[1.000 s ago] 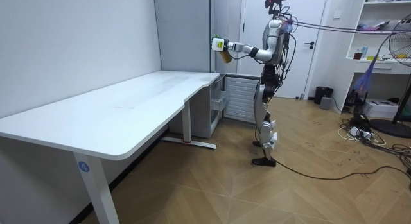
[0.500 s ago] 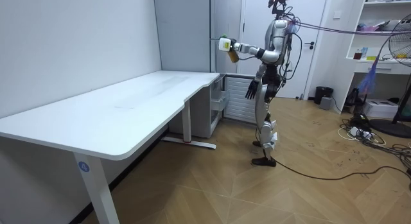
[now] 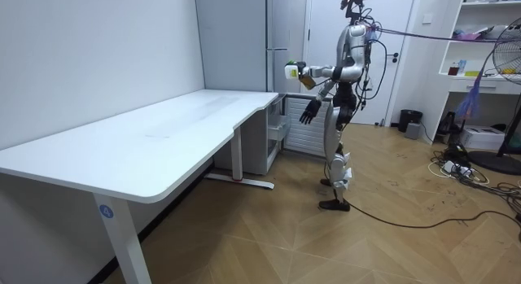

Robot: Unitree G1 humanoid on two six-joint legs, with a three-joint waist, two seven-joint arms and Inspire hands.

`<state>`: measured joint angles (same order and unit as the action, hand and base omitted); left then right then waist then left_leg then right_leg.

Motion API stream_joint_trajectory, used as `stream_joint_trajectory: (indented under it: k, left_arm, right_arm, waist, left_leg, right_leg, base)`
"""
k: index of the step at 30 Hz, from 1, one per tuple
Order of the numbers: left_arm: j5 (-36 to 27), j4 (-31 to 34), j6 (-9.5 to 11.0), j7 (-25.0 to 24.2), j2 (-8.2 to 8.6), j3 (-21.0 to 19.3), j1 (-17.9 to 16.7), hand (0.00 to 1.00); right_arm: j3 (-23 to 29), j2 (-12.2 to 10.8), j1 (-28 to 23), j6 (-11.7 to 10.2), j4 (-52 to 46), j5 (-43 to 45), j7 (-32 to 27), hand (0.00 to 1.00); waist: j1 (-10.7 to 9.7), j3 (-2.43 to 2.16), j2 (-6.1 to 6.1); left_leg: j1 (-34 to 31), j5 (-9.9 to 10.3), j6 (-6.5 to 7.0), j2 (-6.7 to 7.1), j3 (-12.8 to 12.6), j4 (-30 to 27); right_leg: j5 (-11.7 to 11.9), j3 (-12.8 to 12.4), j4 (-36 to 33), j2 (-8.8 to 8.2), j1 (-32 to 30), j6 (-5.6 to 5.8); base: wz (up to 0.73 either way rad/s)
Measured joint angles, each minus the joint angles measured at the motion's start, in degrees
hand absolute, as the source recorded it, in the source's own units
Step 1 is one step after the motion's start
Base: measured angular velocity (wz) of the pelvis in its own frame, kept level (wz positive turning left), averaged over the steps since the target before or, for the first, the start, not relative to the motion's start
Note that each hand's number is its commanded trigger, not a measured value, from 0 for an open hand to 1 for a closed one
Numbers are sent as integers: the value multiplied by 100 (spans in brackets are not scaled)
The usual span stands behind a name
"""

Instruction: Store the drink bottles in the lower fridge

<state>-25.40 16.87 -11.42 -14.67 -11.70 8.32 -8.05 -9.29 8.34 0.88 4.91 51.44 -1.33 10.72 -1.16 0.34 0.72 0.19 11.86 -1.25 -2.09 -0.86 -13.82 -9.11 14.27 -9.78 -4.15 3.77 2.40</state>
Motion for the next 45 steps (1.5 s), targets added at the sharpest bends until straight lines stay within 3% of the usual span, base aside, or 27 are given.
stream_joint_trajectory:
  k: [2, 8, 11, 13, 17, 23, 29, 45]
  left_arm:
    - [338, -49, 0, -4, 0, 106, -2, 100]
    - [369, -518, 25, -54, -2, 135, -1, 100]
    - [370, -865, 101, -52, -7, 127, -1, 100]
    - [370, -1018, 136, -51, -5, 123, -1, 100]
    - [479, -1049, 256, -49, 5, 113, 3, 100]
    - [653, -1049, 443, 28, 7, 114, 3, 100]
    - [761, -1048, 677, 198, 17, 236, 3, 100]
    - [761, -1046, 942, 445, 31, 603, 3, 100]
  right_arm:
    - [-150, -1, -24, -11, -467, -3, 159, 0]
    - [-487, 27, -39, -10, -1049, -117, 704, 0]
    - [-527, 52, -164, -10, -1353, -111, 1198, 0]
    - [-526, 53, -208, -10, -1437, -109, 1418, 0]
    - [-538, 90, -272, -3, -1756, -57, 1955, 0]
    - [-537, 105, -257, -9, -2170, -38, 2519, 0]
    - [-539, 139, -382, -6, -2635, -40, 2754, 0]
    - [-634, 138, -472, -41, -3165, -375, 3007, 0]
  waist:
    - [-9, 0, 16]
    - [7, 10, 35]
    - [26, 65, 116]
    - [31, 77, 151]
    - [115, 74, 214]
    - [152, 73, 214]
    - [161, 74, 189]
    - [159, 61, 147]
  left_leg:
    - [4, 0, 0, 0, 1, 0]
    - [62, 0, 0, -2, -1, 33]
    - [31, 1, -1, -4, 3, 19]
    - [-4, 3, -1, -3, 3, 11]
    - [-152, 5, -2, -13, -2, -78]
    - [-151, 5, -2, -23, -11, -118]
    - [-156, 6, -2, -23, -27, -151]
    - [-142, 5, -1, -24, -25, -137]
  right_leg:
    - [0, 14, 4, -1, 14, 0]
    - [0, 23, -4, -5, 56, 0]
    - [-1, 28, -7, -5, 38, 1]
    - [-1, 27, -17, -8, 4, 1]
    - [-1, 9, -116, -8, -155, 1]
    - [-2, -7, -200, -11, -184, 0]
    - [5, -6, -207, -15, -180, -11]
    - [7, -16, -210, -17, -175, -13]
  base:
    - [2]
    - [0]
    - [0]
    - [0]
    - [0]
    - [-1]
    - [0]
    - [0]
